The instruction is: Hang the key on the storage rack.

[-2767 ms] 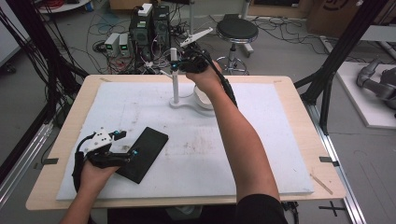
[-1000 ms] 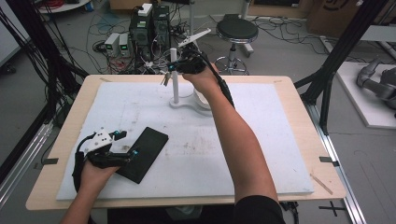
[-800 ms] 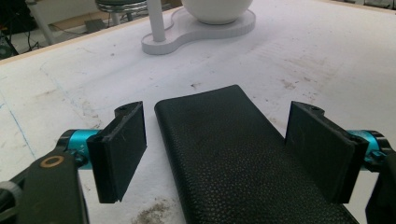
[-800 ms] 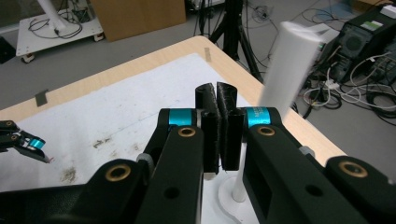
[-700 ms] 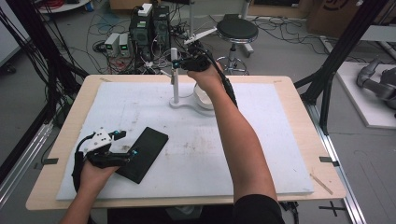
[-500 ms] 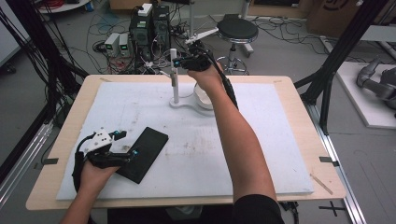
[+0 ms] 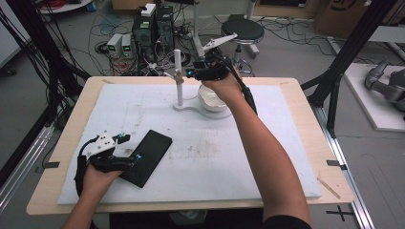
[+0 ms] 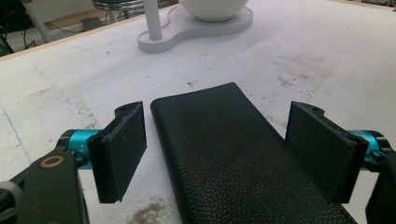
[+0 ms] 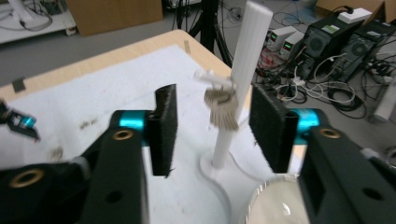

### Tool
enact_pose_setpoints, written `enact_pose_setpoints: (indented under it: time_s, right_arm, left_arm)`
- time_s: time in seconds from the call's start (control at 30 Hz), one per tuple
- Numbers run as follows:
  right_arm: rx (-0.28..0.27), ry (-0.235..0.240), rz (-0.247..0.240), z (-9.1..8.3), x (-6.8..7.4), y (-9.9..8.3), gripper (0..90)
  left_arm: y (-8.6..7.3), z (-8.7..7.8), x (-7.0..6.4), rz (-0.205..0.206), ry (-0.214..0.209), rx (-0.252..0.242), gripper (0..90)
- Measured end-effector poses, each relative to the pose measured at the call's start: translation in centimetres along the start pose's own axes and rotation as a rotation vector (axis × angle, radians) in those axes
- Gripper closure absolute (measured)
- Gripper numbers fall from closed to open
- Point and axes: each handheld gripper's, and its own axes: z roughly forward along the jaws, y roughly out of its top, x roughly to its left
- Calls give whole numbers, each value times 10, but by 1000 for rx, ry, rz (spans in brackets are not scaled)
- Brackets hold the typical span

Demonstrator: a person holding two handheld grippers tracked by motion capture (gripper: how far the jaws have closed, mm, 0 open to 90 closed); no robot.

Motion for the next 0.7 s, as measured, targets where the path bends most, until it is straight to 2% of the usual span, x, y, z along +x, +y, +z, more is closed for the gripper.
enact_pose_setpoints:
  time_s: [0.13,0.2,0.23,0.27,0.3,0.33,0.4,0.43,0.47,0.53,0.7]
  right_arm:
    - [-8,-10,-11,-25,7,-19,452]
    - [-15,-21,1,-37,10,-33,422]
    - [-15,-21,1,-37,10,-33,422]
    - [-7,-35,9,-47,13,-48,390]
    - [-21,-46,7,-53,15,-56,387]
    - [-28,-41,18,-58,15,-64,383]
    - [-37,-47,29,-67,17,-79,368]
    - [-37,-47,29,-67,17,-79,368]
    - [-36,-51,39,-75,18,-92,347]
    - [-30,-49,39,-83,21,-103,321]
    - [-58,-66,37,-100,28,-130,299]
  left_arm:
    - [1,0,-2,7,-1,1,207]
    - [1,0,-3,9,-4,7,207]
    - [1,0,-3,9,-4,7,206]
    - [1,0,-3,8,-6,6,207]
    - [1,0,-3,5,-7,5,206]
    - [1,0,-3,5,-7,5,206]
    - [1,0,-3,-2,-10,0,207]
    - [1,0,-3,-2,-10,0,207]
    - [1,1,-2,-2,-11,2,206]
    - [1,2,-2,-3,-15,5,206]
    - [1,5,0,-7,-24,4,206]
